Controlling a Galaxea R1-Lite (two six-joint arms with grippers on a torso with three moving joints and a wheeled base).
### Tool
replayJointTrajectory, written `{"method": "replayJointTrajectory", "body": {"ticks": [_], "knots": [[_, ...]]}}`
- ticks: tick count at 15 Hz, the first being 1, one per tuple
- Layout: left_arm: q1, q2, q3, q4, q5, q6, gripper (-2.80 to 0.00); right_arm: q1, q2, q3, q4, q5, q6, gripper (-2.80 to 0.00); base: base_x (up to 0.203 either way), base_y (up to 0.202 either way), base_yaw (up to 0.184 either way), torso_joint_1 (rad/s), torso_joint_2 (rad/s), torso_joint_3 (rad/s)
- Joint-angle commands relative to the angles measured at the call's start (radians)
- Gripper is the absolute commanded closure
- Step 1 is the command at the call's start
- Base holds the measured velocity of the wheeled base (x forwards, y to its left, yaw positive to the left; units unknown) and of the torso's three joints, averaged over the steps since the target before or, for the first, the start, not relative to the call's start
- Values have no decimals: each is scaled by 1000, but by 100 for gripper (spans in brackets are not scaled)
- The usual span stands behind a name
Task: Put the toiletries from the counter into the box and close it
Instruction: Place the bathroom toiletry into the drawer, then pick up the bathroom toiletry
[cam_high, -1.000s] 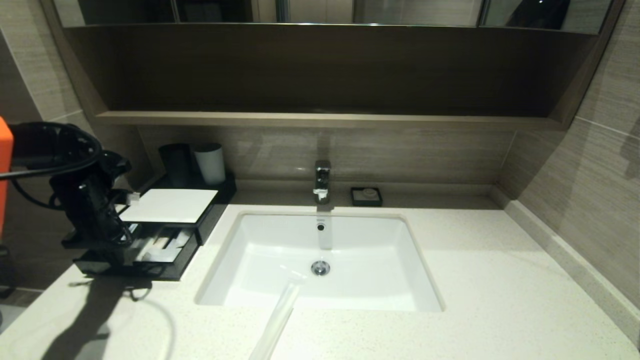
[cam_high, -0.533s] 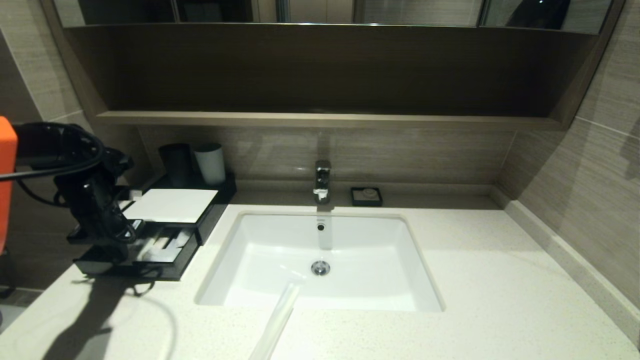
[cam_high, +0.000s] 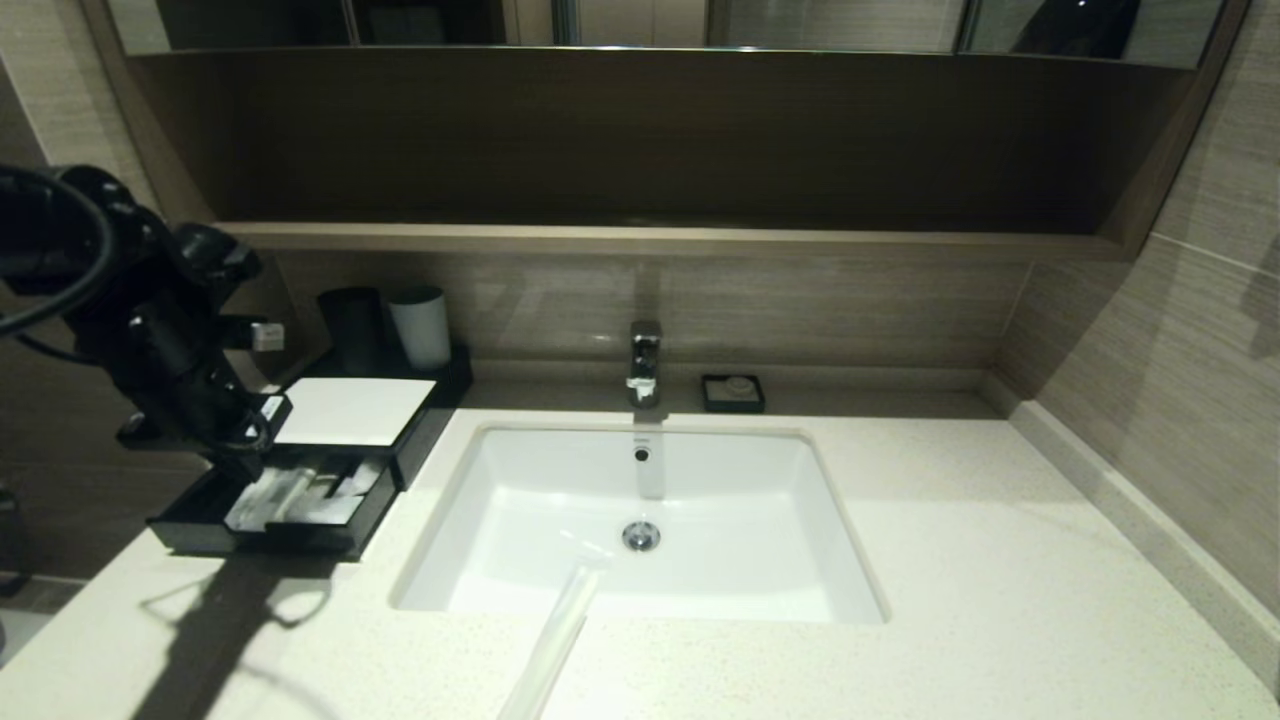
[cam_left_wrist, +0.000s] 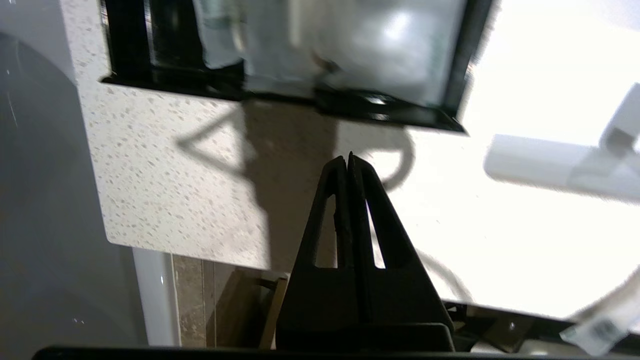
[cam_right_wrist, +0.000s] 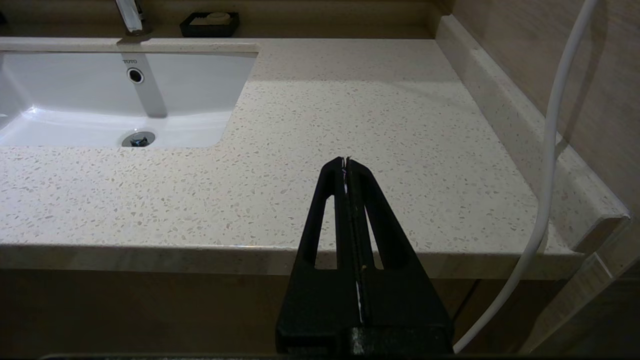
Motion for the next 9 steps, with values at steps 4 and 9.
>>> {"method": "replayJointTrajectory", "body": {"ticks": [4,9], "knots": [[-289,-295,251,12,0,-11,0,0,-2,2,0,0,0,0,0,0,0,0,0,0],[-587,-468,499,8,-3,-80,0,0,-2,2,0,0,0,0,0,0,0,0,0,0]]}}
